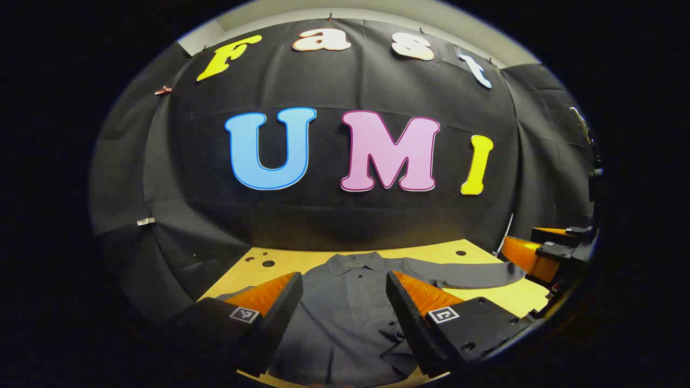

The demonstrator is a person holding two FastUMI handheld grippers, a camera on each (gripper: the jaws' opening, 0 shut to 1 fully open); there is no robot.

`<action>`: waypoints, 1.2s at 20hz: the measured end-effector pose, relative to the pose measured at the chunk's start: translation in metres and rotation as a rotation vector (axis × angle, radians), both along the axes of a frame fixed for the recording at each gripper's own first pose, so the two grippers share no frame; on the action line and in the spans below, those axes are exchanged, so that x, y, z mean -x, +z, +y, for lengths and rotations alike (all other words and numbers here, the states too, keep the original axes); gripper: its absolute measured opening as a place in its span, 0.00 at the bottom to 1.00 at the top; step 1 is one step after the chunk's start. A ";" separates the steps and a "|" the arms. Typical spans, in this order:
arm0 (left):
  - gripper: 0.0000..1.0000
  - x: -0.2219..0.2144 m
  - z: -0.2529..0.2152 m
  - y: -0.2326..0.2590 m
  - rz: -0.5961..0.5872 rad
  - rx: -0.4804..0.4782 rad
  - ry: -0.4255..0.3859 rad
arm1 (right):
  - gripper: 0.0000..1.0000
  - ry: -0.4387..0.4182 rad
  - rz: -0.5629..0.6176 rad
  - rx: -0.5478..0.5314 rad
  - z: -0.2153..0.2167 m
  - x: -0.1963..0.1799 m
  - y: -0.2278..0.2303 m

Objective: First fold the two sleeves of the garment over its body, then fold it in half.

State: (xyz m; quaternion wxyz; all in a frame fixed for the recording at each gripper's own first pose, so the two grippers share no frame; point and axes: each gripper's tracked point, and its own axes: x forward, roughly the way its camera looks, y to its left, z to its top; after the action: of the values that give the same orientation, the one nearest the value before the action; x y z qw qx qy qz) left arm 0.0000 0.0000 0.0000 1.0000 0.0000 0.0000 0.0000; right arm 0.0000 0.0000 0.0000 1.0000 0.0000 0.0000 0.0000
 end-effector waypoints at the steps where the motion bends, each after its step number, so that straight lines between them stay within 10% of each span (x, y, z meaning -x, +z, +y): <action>1: 0.98 -0.003 0.001 0.004 -0.014 -0.013 0.007 | 0.98 0.022 0.010 0.005 0.007 -0.004 0.001; 24: 0.98 -0.061 0.002 -0.005 -0.018 0.010 0.082 | 0.98 0.048 0.114 0.021 -0.051 -0.110 -0.040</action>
State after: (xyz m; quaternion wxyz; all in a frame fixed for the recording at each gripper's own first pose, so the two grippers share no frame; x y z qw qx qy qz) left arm 0.0607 0.0017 -0.0051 0.9991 -0.0051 -0.0090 0.0410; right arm 0.1105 -0.0508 -0.0401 0.9980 -0.0105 0.0569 0.0238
